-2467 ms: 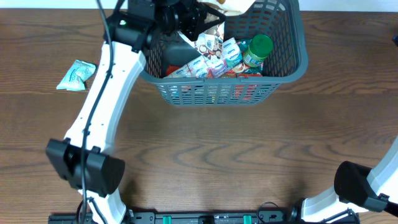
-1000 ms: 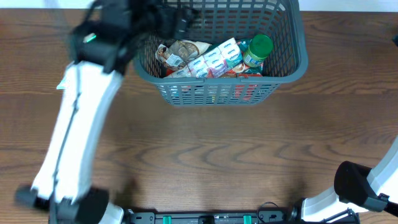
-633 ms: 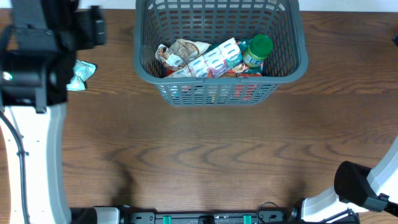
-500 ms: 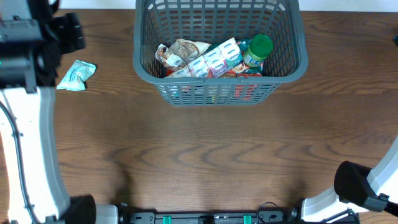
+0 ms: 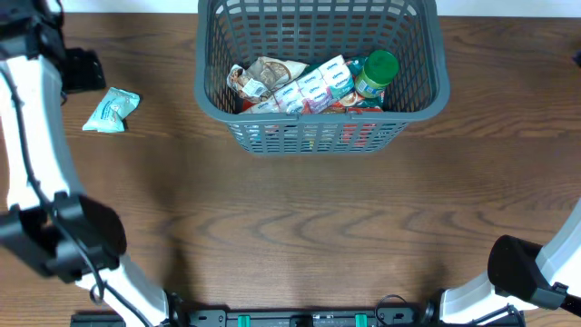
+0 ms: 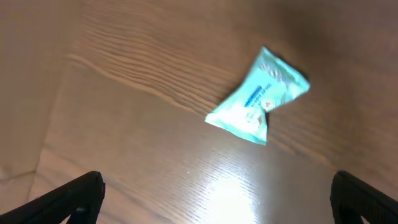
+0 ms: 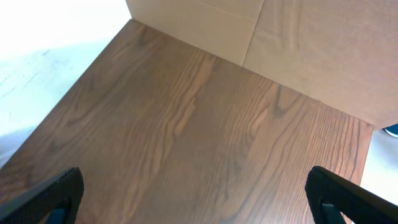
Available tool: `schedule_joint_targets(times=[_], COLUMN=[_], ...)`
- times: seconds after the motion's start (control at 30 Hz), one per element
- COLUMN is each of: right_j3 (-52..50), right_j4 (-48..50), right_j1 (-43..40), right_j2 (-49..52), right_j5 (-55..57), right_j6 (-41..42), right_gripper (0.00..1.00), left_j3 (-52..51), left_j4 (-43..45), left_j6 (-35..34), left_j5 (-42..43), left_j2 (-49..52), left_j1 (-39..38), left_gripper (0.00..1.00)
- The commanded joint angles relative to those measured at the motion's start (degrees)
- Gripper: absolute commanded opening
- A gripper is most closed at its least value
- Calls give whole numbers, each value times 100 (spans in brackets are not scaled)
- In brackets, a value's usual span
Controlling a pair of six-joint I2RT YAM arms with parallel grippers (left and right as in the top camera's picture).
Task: Pack container
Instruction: 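Move left gripper down onto the mint-green toilet wipes pack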
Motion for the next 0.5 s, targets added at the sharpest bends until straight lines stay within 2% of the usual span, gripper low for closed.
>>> schedule_joint_targets(times=[0.0,0.27,0.47], right_j3=[-26,-26,-26], right_j4=[-4,-4,-4], right_j1=[-26,-26,-26], right_j2=[11,11,11], right_j5=[37,37,37], right_j6=[98,98,98], right_gripper=[99,99,99], left_j3=[-61,-63,-66], left_j4=[-17,168,411], left_j6=[717,1464,2142], left_j5=[212,553,647], left_j2=[507,1327,1429], left_j1=[-35,-39,11], left_gripper=[99,99,99])
